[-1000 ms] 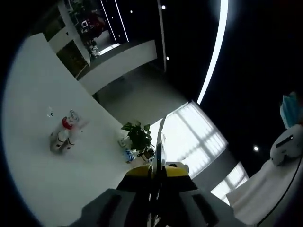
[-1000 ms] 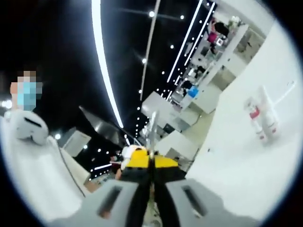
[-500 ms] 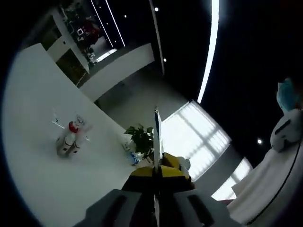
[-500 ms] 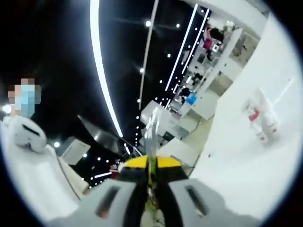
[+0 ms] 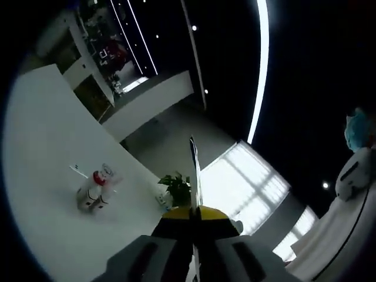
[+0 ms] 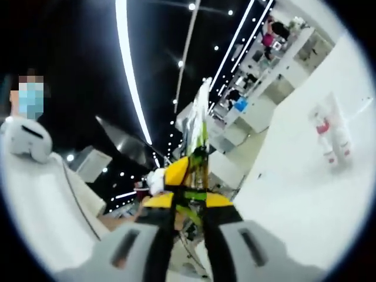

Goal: Arrange the skincare products in the storage area until every visible bottle or jar stands upright without overlapping.

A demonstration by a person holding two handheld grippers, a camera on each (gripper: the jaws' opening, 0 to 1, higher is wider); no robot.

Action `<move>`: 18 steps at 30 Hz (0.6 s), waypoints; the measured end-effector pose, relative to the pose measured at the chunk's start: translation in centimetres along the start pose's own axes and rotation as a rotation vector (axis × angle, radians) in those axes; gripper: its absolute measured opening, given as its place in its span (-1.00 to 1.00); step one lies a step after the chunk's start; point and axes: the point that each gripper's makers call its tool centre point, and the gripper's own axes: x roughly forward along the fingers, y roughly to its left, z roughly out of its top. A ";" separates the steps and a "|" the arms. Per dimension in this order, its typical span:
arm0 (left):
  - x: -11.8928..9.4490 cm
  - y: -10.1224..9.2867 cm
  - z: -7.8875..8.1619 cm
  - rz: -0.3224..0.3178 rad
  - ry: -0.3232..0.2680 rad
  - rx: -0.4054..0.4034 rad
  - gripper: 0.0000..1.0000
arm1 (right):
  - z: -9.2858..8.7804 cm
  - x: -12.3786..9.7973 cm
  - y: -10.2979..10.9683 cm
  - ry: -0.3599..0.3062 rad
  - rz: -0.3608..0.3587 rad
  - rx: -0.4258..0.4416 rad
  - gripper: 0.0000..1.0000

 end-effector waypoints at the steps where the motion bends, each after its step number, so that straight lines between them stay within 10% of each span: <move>1: 0.0 0.2 0.2 0.003 -0.004 -0.006 -1.00 | 0.0 0.0 0.0 0.002 -0.002 -0.003 -0.59; 18: -0.2 8.0 4.5 0.134 0.005 -0.026 -1.00 | -0.2 -3.2 -2.5 -0.003 -0.194 -0.121 -0.18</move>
